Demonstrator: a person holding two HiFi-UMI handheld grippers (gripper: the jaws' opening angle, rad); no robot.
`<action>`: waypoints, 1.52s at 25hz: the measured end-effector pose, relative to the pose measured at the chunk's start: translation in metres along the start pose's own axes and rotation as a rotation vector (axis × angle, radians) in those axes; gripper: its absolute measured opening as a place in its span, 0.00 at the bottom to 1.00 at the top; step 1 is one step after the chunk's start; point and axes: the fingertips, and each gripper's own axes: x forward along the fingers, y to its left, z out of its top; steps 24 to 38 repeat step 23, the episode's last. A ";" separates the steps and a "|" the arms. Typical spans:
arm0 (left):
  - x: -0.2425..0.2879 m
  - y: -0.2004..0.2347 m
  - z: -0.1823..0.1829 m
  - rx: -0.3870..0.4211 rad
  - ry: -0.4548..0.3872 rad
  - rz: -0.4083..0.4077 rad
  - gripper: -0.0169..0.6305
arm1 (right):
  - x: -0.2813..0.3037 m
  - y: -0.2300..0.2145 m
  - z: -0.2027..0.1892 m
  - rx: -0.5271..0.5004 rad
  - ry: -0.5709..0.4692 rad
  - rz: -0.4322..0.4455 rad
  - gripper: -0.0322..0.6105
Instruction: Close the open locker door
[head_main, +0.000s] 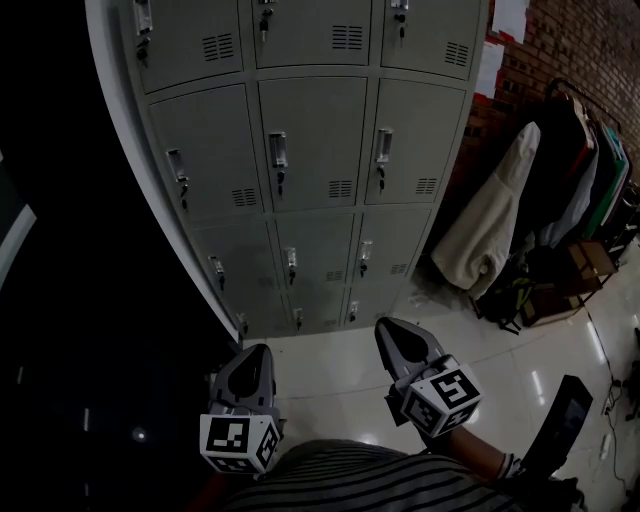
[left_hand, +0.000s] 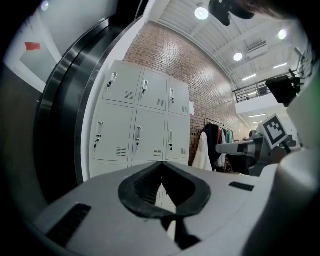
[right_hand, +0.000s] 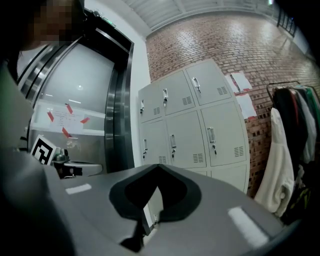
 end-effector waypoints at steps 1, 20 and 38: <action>-0.001 0.001 0.000 -0.004 -0.001 -0.001 0.03 | 0.001 0.002 0.001 -0.009 0.002 0.002 0.05; -0.005 -0.009 0.000 -0.003 0.011 -0.046 0.03 | -0.011 0.015 -0.004 -0.031 0.021 0.000 0.05; -0.004 -0.010 0.000 -0.007 0.012 -0.047 0.03 | -0.013 0.013 -0.007 -0.027 0.024 -0.002 0.05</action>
